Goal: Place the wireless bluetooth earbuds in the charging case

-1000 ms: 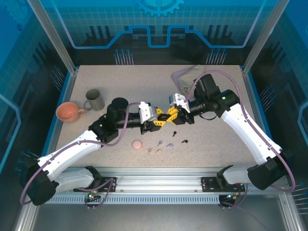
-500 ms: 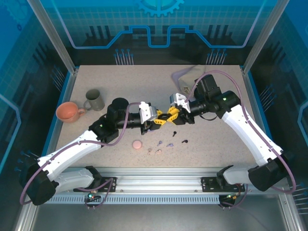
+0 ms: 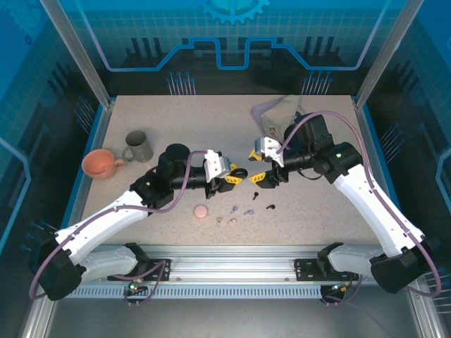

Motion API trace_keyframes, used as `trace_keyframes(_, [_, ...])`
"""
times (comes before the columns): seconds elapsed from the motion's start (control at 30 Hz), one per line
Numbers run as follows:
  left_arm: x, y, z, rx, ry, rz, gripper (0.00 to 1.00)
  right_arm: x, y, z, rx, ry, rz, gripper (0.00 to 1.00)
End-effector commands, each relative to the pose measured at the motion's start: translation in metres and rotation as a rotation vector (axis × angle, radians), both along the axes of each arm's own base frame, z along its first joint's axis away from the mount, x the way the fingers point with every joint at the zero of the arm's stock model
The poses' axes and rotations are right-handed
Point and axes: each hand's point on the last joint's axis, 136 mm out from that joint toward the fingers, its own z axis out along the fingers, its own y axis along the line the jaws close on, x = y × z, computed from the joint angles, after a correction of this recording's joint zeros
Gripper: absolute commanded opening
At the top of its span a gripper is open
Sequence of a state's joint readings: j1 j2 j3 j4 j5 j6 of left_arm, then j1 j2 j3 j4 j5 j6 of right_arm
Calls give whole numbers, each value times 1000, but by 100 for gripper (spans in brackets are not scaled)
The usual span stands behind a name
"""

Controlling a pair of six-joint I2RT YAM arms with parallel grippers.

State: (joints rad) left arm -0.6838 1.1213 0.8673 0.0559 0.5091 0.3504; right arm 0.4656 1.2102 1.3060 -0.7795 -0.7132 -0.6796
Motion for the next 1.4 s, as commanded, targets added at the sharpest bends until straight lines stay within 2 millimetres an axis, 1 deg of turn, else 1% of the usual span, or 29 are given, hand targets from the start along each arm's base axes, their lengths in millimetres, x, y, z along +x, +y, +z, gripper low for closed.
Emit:
trace_keyframes(0.0, [-2, -1, 14, -15, -44, -11, 0, 0, 5, -1, -2, -12, 4, 64])
trace_keyframes(0.27, [-2, -2, 16, -15, -45, -17, 0, 3, 14, -8, -26, -10, 20, 65])
trace_keyframes(0.53, [-2, -2, 16, -11, -47, -23, 0, 11, 18, -5, -26, -19, 5, 63])
trace_keyframes(0.77, [-2, -2, 11, 16, -41, -24, 0, 13, 17, 4, -18, -46, -5, 63])
trace_keyframes(0.9, [-3, -2, 10, 20, -40, -28, 0, 17, 15, 5, -22, -51, -20, 62])
trace_keyframes(1.07, [-4, -3, 8, 23, -38, -30, 0, 20, 15, 11, -7, -56, -35, 62])
trace_keyframes(1.37, [-5, -4, 8, 23, -40, -34, 0, 23, 10, 13, -6, -60, -57, 62])
